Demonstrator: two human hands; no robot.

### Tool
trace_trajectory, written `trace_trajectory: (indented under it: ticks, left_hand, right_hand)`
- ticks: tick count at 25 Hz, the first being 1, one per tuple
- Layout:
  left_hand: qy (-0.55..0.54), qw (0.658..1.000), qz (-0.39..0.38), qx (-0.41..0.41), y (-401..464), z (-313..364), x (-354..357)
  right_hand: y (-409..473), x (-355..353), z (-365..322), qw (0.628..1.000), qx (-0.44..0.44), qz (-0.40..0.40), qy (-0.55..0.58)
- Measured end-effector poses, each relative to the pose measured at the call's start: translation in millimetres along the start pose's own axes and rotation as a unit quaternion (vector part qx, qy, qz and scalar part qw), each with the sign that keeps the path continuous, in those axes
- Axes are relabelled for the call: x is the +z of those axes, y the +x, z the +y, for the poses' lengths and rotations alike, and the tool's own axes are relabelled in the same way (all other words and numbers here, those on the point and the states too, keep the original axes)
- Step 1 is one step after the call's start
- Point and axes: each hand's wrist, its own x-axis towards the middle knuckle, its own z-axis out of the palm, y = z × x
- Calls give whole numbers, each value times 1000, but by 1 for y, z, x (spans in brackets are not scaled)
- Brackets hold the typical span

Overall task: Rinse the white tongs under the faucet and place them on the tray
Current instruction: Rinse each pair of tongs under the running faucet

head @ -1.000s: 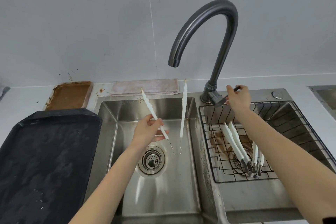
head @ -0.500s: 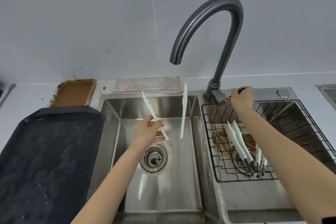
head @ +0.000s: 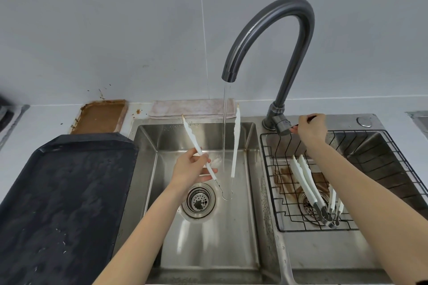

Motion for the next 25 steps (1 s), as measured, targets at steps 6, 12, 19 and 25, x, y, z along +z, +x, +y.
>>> trace_trajectory:
  ticks: [6,12,19,25]
  left_hand:
    - [-4,1000,6,-3,-1,-3,-2]
    - [-20,999,2,-25,1,-9,-4]
    - [-8,996,-6,-92,9,-37,-14]
    - [49,987,-43,-144,22,-52,-12]
  right_hand:
    - [-9,4,-5,999,21,36,14]
    - [-78,52,2,996,5,-45,77]
    - [-106,111,2,941,117,-296,113]
    - [-112,119,6,946,111,-296,67]
